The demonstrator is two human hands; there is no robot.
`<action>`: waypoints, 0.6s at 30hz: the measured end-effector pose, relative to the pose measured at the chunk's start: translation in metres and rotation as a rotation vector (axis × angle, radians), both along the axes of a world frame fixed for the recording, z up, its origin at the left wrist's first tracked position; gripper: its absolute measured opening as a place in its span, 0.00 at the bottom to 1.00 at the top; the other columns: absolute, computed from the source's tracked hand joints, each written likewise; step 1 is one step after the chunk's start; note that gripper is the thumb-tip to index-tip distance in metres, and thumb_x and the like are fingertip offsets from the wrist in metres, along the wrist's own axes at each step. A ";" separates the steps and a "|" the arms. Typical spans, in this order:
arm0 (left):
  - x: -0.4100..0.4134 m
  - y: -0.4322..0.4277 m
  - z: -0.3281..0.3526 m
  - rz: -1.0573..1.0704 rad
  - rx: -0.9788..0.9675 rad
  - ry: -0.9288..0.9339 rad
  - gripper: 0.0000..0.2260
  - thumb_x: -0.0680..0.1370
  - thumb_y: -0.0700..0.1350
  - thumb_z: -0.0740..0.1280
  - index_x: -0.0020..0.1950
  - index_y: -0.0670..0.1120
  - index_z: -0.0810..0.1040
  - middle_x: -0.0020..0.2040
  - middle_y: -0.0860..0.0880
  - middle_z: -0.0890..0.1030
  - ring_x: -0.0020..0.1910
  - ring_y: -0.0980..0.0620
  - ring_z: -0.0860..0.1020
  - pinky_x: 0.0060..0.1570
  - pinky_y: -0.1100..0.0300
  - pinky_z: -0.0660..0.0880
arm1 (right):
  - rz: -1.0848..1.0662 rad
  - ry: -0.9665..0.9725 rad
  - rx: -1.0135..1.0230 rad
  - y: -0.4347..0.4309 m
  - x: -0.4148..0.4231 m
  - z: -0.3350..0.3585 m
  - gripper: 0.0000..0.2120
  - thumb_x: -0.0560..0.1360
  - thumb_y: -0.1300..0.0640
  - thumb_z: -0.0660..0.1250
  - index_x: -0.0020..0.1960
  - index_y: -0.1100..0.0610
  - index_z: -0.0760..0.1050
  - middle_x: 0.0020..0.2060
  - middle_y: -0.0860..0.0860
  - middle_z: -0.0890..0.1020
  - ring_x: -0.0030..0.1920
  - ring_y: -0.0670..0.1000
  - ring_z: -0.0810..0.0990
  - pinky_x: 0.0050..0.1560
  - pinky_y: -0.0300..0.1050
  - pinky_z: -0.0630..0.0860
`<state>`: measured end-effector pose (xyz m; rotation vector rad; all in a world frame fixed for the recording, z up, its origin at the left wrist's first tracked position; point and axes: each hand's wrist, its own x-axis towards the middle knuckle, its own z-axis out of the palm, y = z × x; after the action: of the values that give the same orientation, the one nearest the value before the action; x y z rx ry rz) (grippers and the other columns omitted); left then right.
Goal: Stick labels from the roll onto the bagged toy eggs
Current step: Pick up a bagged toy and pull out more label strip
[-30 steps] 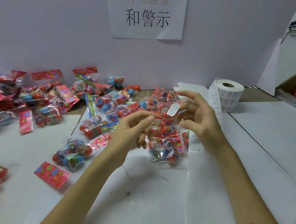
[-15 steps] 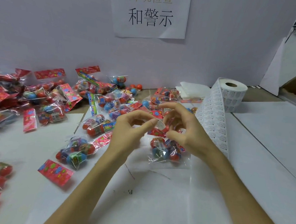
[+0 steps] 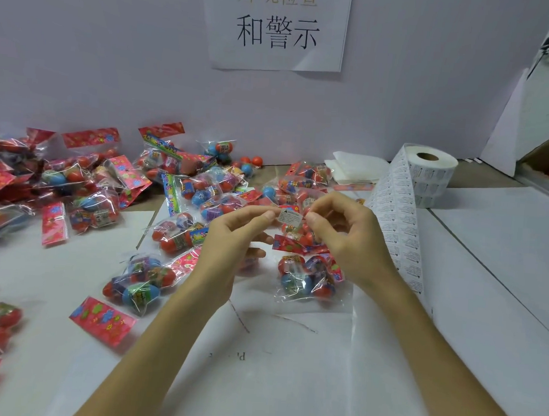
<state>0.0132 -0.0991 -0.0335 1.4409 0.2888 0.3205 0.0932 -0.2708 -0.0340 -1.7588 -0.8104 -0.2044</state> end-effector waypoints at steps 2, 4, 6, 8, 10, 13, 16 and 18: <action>0.000 0.000 0.000 -0.019 -0.029 0.000 0.05 0.78 0.49 0.72 0.47 0.53 0.89 0.47 0.50 0.88 0.40 0.55 0.82 0.38 0.60 0.77 | 0.006 0.000 -0.035 0.001 0.001 -0.002 0.04 0.77 0.55 0.73 0.49 0.51 0.79 0.40 0.44 0.81 0.39 0.44 0.80 0.41 0.34 0.76; -0.001 0.000 0.000 -0.030 -0.055 -0.005 0.06 0.79 0.48 0.71 0.50 0.52 0.88 0.48 0.49 0.88 0.41 0.53 0.82 0.39 0.60 0.77 | 0.001 0.002 -0.064 0.002 0.000 -0.003 0.06 0.76 0.55 0.75 0.50 0.51 0.79 0.41 0.46 0.82 0.39 0.43 0.80 0.40 0.32 0.76; -0.002 0.000 0.000 -0.042 -0.060 0.000 0.06 0.80 0.47 0.71 0.52 0.51 0.88 0.49 0.49 0.88 0.43 0.51 0.81 0.40 0.60 0.77 | -0.014 -0.008 -0.051 0.003 -0.001 -0.003 0.04 0.76 0.56 0.75 0.47 0.50 0.80 0.39 0.44 0.82 0.38 0.43 0.81 0.39 0.31 0.75; -0.002 -0.003 -0.001 -0.022 0.014 0.018 0.06 0.81 0.47 0.70 0.54 0.51 0.87 0.49 0.50 0.88 0.44 0.52 0.82 0.40 0.60 0.78 | -0.026 -0.024 -0.040 0.003 0.000 -0.003 0.06 0.77 0.58 0.74 0.44 0.49 0.80 0.37 0.43 0.82 0.37 0.44 0.81 0.38 0.32 0.76; 0.000 -0.007 -0.003 0.045 0.163 0.017 0.07 0.82 0.46 0.69 0.56 0.52 0.86 0.49 0.53 0.87 0.43 0.55 0.82 0.40 0.60 0.78 | -0.026 -0.053 -0.070 0.003 0.000 -0.004 0.07 0.77 0.59 0.73 0.42 0.51 0.79 0.36 0.43 0.81 0.37 0.45 0.81 0.38 0.33 0.76; 0.001 -0.008 -0.006 0.097 0.475 -0.075 0.12 0.80 0.44 0.71 0.64 0.52 0.81 0.54 0.57 0.84 0.48 0.61 0.81 0.45 0.65 0.78 | -0.035 -0.153 -0.152 0.002 0.000 -0.007 0.07 0.75 0.62 0.72 0.40 0.55 0.77 0.35 0.45 0.79 0.35 0.47 0.78 0.37 0.35 0.74; -0.001 -0.006 -0.006 -0.021 0.615 -0.155 0.09 0.79 0.44 0.73 0.57 0.55 0.83 0.52 0.57 0.84 0.49 0.60 0.81 0.44 0.69 0.76 | -0.018 -0.247 -0.225 0.001 -0.001 -0.008 0.06 0.73 0.59 0.70 0.38 0.55 0.75 0.35 0.45 0.77 0.34 0.48 0.76 0.36 0.40 0.74; -0.001 -0.006 -0.008 -0.059 0.702 -0.167 0.05 0.77 0.44 0.75 0.49 0.54 0.85 0.48 0.57 0.85 0.48 0.57 0.81 0.41 0.67 0.75 | -0.009 -0.276 -0.256 0.000 -0.001 -0.008 0.06 0.72 0.56 0.69 0.38 0.54 0.75 0.36 0.45 0.77 0.33 0.49 0.76 0.36 0.44 0.75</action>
<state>0.0126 -0.1052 -0.0415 2.0920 -0.0137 0.5228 0.0921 -0.2704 -0.0424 -2.0016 -1.0655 -0.3686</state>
